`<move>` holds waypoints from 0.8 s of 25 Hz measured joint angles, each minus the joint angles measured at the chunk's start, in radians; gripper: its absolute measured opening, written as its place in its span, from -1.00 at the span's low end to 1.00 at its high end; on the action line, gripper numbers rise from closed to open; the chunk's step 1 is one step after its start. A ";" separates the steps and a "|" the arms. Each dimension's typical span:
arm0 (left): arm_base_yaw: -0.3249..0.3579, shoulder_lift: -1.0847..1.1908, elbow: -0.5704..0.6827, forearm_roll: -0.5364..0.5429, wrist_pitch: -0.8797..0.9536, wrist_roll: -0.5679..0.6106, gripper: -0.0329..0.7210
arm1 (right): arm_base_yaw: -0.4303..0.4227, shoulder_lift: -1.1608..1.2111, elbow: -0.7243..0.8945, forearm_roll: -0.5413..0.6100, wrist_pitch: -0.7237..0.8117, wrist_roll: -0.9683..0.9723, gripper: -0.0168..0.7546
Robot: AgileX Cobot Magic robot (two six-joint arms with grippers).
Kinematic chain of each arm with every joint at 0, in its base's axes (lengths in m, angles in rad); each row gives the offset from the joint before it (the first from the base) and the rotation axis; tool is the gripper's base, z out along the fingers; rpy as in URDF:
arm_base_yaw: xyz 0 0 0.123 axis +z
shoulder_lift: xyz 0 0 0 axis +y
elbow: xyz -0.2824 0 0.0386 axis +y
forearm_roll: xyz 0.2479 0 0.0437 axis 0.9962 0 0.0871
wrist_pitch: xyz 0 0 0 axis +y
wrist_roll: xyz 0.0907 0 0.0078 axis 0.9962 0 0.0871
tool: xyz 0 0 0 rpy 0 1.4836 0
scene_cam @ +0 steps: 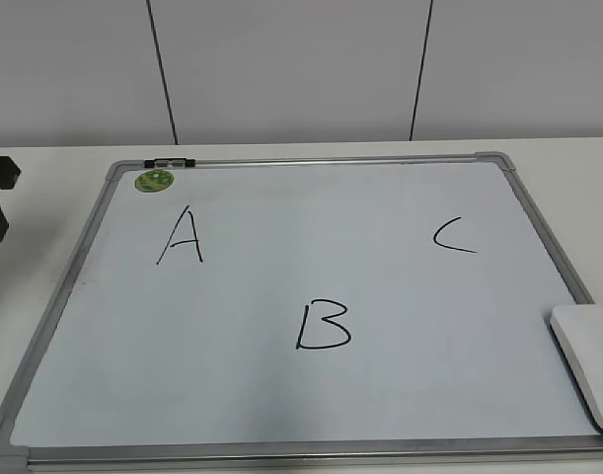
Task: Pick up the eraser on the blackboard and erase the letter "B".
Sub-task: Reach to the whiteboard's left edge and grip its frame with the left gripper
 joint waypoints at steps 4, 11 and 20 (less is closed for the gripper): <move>0.000 0.095 -0.052 -0.003 0.000 0.000 -0.27 | 0.000 0.000 0.000 0.000 0.000 0.000 0.43; -0.022 0.225 -0.156 -0.006 0.000 0.018 -0.27 | 0.000 0.000 0.000 0.000 0.000 0.000 0.43; -0.044 0.374 -0.283 -0.013 0.044 0.024 -0.27 | 0.000 0.000 0.000 0.000 0.000 0.000 0.43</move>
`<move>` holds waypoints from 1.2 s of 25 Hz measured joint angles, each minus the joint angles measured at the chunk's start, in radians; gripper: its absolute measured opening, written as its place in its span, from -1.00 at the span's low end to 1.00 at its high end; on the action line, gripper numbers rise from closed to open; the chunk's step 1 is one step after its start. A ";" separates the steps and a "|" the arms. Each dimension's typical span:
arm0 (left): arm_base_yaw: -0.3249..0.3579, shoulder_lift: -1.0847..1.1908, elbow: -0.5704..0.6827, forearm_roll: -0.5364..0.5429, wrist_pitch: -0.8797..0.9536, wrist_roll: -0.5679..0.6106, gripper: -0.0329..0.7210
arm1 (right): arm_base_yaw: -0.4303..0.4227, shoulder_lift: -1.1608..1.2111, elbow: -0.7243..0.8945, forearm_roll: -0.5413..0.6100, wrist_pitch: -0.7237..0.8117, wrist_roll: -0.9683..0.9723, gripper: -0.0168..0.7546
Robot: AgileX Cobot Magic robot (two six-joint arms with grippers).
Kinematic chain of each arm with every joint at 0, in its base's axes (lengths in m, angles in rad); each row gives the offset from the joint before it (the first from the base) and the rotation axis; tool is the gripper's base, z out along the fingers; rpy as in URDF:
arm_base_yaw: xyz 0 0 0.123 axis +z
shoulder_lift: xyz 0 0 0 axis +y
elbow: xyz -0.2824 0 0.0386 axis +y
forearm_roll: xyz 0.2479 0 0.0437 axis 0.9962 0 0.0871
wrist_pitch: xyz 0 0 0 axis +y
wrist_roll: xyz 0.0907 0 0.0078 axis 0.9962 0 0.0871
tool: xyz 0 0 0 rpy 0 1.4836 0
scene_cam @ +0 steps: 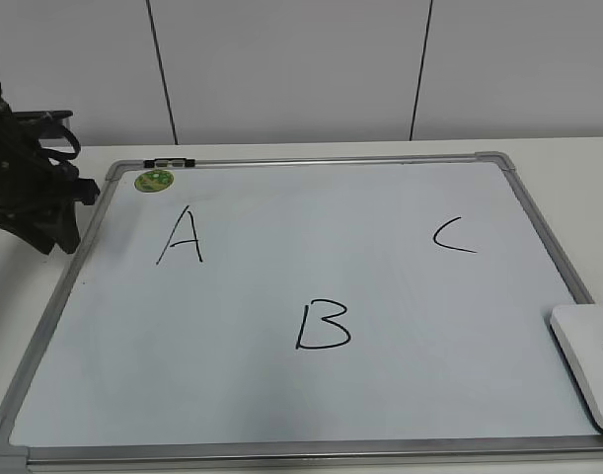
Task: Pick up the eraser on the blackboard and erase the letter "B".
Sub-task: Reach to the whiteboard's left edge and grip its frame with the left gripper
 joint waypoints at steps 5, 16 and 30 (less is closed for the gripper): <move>0.000 0.030 -0.016 -0.001 -0.002 -0.017 -0.27 | 0.000 0.000 0.000 0.000 0.000 0.000 0.43; 0.000 0.071 -0.019 0.023 -0.004 -0.063 -0.27 | 0.000 0.000 0.000 0.000 0.000 0.000 0.43; 0.000 0.080 -0.019 0.059 -0.010 -0.076 -0.27 | 0.000 0.000 0.000 0.000 0.000 0.000 0.43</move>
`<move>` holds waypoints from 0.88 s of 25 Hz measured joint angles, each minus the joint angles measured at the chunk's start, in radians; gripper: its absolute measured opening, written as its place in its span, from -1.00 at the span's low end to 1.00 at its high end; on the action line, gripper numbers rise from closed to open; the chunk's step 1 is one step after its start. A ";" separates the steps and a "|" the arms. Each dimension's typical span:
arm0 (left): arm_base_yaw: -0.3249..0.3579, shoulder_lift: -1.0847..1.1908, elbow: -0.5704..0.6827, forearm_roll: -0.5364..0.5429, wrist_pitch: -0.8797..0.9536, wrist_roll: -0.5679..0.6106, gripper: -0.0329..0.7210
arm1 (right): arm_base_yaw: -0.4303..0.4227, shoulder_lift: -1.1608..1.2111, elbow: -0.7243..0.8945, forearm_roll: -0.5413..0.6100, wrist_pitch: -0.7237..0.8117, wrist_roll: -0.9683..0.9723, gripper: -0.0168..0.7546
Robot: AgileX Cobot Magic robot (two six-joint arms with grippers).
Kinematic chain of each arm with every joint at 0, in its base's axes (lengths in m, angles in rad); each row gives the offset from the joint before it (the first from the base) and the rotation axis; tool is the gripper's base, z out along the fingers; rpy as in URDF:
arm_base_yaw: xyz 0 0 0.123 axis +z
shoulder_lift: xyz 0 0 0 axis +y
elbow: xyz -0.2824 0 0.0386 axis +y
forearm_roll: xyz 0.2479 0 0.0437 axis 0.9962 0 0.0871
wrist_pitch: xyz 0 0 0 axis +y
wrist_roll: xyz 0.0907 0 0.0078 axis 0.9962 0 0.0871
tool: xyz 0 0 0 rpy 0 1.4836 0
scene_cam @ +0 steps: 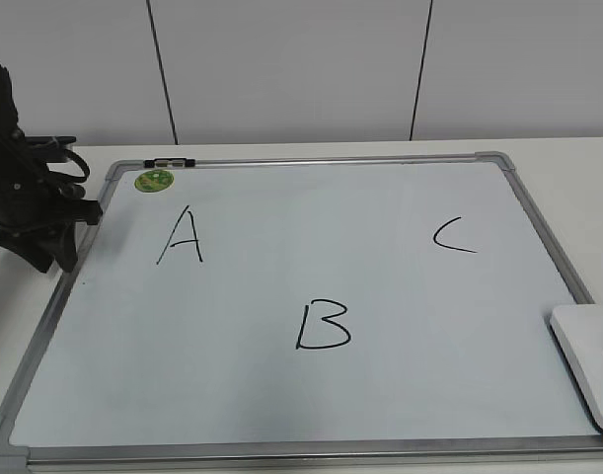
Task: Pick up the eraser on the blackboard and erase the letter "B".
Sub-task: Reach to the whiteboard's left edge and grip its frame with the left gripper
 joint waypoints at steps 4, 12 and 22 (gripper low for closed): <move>0.000 0.002 0.000 0.000 0.000 0.000 -0.27 | 0.000 0.000 0.000 0.000 0.000 0.000 0.43; 0.000 0.024 0.000 -0.002 0.000 -0.001 -0.27 | 0.000 0.000 0.000 0.000 0.000 0.000 0.43; 0.000 0.028 -0.007 -0.020 0.002 -0.001 -0.66 | 0.000 0.000 0.000 0.000 0.000 0.000 0.43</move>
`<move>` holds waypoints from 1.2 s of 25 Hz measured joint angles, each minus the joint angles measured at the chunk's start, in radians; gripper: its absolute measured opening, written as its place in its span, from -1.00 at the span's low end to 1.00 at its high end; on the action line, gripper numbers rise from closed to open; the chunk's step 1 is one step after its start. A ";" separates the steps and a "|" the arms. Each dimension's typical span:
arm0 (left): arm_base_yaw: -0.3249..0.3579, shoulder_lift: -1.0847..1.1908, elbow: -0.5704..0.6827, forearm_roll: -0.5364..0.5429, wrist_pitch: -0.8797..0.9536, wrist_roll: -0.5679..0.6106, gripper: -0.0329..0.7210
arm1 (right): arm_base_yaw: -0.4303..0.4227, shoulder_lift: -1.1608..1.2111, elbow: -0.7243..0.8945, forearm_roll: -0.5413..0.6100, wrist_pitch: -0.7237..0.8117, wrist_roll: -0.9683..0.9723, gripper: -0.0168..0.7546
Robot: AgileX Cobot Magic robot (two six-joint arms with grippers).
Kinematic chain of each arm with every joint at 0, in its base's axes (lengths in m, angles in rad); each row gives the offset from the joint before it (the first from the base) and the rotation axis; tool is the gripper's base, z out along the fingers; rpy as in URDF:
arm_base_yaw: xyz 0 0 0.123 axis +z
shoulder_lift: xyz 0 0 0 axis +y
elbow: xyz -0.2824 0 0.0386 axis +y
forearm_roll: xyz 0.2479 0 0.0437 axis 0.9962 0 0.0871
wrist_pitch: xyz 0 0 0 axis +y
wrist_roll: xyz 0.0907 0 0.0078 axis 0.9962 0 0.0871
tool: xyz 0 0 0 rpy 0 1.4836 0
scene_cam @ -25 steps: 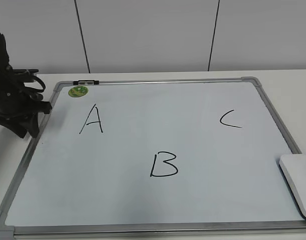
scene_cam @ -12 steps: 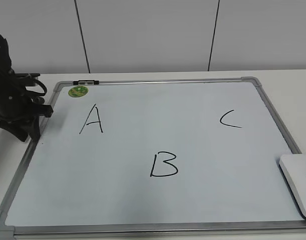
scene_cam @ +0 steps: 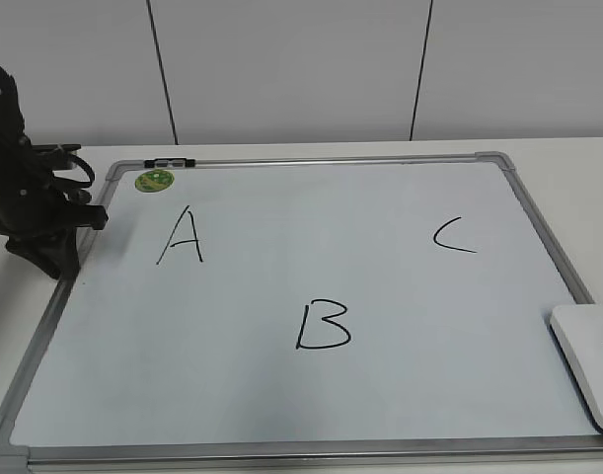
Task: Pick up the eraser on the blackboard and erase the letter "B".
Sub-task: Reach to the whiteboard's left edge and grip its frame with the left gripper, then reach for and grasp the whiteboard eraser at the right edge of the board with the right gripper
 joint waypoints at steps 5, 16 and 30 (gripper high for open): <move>0.000 0.000 0.000 -0.009 0.000 -0.012 -0.86 | 0.000 0.000 0.000 0.000 0.000 0.000 0.43; 0.000 0.000 0.000 0.001 0.002 -0.018 -0.86 | 0.000 0.076 -0.011 0.064 -0.007 0.000 0.43; 0.000 0.000 -0.002 0.016 0.012 -0.021 -0.85 | 0.000 0.601 -0.138 0.070 -0.166 0.000 0.43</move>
